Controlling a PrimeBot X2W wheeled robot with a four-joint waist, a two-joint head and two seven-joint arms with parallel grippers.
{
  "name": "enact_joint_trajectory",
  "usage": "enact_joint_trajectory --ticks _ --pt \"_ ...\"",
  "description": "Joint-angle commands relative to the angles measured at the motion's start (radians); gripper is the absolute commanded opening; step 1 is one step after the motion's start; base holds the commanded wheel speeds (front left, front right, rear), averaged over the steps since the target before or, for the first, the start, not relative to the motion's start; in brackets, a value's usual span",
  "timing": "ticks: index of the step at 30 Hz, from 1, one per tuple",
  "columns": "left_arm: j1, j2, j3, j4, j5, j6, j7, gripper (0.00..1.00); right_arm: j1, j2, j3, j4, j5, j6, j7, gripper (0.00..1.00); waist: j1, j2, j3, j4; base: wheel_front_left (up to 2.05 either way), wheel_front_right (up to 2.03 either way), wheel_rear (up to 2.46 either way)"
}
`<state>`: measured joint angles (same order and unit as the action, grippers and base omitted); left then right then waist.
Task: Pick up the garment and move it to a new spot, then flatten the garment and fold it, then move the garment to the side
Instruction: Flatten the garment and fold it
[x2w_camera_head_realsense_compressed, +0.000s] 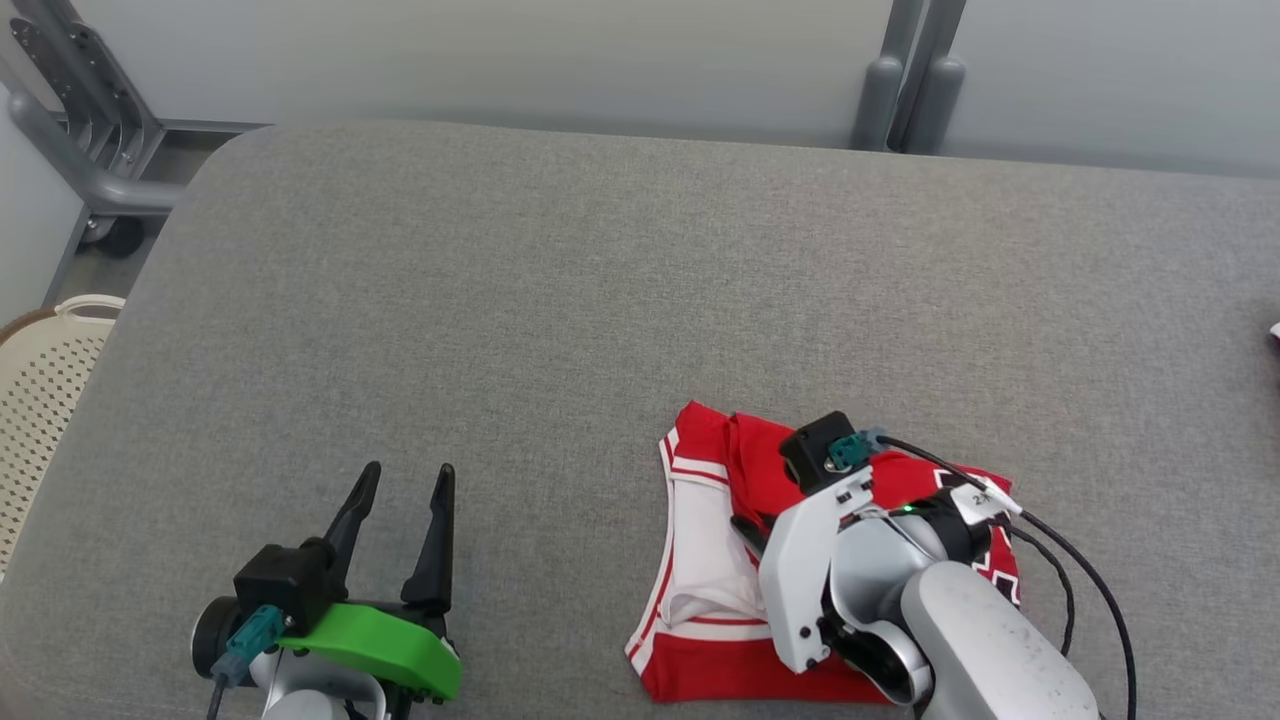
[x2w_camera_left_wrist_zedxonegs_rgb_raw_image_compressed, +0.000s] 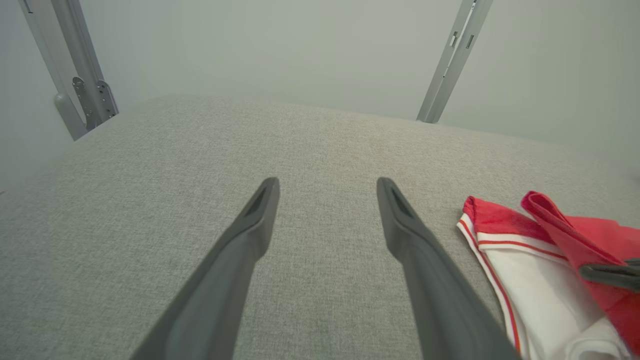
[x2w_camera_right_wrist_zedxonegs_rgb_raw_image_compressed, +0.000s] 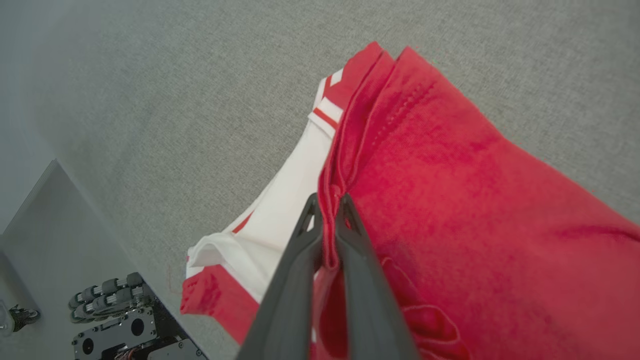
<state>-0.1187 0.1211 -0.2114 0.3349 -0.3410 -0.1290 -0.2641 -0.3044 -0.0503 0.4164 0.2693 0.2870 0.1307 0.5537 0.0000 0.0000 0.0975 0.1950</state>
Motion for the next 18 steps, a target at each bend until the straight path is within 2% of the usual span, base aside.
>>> enact_joint_trajectory --ticks 1,5,18 --pt "-0.015 0.002 -0.001 0.001 0.002 -0.002 0.000 1.00 -0.016 -0.001 0.008 0.004 0.009 0.000 -0.006 0.00 0.0000 0.0000 0.004 0.002 0.00 0.00 0.00" --pt "-0.025 0.002 -0.003 0.006 0.000 -0.002 0.000 1.00 -0.055 -0.001 0.057 0.048 0.046 0.000 -0.017 0.00 0.0000 0.0000 0.010 0.008 0.00 0.00 0.00" --pt "-0.039 -0.010 -0.010 0.007 -0.004 -0.002 0.000 1.00 -0.119 -0.001 0.109 0.154 0.085 0.000 -0.075 0.00 0.0000 0.0000 0.026 0.027 0.00 0.00 0.00"
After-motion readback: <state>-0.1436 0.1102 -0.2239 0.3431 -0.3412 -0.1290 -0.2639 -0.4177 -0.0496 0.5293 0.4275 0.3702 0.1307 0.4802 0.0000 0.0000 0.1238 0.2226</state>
